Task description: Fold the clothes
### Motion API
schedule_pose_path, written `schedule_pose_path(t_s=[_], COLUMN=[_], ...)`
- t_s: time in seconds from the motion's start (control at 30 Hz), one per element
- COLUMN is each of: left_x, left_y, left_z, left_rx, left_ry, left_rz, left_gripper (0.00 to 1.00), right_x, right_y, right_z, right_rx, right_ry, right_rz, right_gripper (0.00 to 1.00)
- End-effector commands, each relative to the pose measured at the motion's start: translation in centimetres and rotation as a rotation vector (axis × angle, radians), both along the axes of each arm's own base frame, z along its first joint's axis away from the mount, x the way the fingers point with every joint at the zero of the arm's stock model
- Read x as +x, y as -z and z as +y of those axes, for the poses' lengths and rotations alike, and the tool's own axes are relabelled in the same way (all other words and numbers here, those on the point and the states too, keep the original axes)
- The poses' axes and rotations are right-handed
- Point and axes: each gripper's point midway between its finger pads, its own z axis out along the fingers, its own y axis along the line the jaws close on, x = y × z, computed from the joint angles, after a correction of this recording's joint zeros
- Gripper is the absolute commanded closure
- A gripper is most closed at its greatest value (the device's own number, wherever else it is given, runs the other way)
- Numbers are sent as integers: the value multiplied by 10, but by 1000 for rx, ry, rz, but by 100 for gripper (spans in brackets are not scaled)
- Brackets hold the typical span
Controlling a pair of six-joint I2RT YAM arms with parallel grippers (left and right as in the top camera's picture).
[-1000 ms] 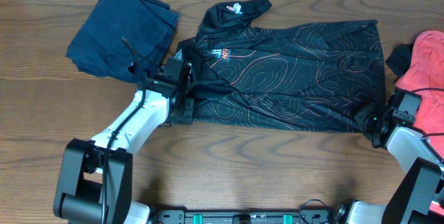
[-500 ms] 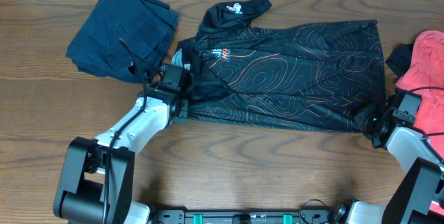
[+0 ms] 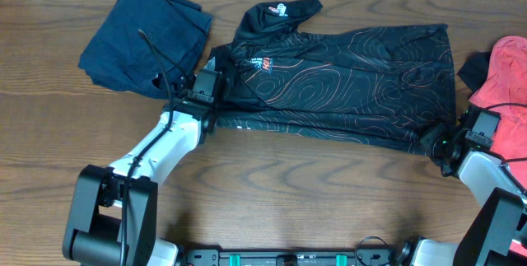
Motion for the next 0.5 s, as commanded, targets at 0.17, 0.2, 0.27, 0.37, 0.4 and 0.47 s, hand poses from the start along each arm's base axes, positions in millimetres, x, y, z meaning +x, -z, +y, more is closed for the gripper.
schedule_pose_path(t_s=[0.17,0.2,0.27,0.37,0.4,0.47], left_x=[7,7,5,1,1,-2], left_y=[-26,-25,-20,-14,-14,-10], left_z=[43,42,34,27,27,20], left_rx=[127,120,68,22,20,-21], left_ry=[-104,-105,-88,-71,-71,-62], left_rz=[-62,-62,-42,-15,-14,8], left_gripper=[51,49,46,37,36,31], right_x=[-40,-40,-40,-39,-40,-40], right_y=[31,31,31,31,31,31], right_z=[2,2,2,2,2,2], right_rx=[-22,-22,-22,-22,-22,-22], right_ry=[18,18,18,17,17,17], right_rz=[160,160,160,160,161,160], right_gripper=[78,78,78,78,78,77])
